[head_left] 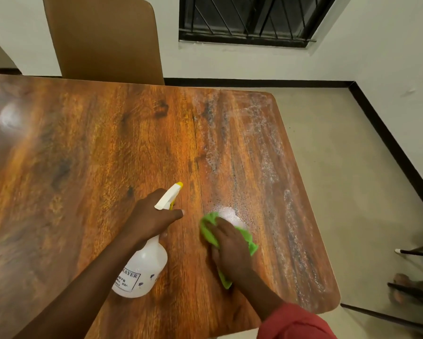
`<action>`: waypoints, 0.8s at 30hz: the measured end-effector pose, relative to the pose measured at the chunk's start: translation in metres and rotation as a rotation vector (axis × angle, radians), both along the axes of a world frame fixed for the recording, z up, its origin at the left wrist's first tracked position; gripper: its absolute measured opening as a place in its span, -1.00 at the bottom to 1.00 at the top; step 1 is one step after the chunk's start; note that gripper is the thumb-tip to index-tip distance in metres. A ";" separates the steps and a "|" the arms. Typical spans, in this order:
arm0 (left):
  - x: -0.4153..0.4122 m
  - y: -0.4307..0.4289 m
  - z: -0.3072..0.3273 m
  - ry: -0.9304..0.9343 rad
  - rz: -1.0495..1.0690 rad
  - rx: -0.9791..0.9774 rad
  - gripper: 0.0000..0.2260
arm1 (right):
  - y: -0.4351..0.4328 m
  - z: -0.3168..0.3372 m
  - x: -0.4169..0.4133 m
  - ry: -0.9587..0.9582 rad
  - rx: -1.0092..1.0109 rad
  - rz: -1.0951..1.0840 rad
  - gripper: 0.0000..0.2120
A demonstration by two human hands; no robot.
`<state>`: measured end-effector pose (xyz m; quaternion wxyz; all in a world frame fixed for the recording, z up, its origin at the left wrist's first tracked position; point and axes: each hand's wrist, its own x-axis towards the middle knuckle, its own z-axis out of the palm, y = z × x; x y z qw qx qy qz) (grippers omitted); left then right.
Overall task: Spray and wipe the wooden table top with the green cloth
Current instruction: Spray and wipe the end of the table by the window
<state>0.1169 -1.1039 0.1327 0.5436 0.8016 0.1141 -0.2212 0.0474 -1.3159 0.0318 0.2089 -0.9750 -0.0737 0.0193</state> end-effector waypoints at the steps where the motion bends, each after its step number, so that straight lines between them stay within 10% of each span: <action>1: 0.003 0.002 -0.001 0.002 -0.001 -0.007 -0.79 | -0.004 0.002 0.009 0.012 0.004 -0.085 -0.45; 24: 0.062 0.014 -0.003 0.041 -0.130 0.110 -0.73 | -0.002 0.017 0.050 0.083 -0.008 -0.306 -0.55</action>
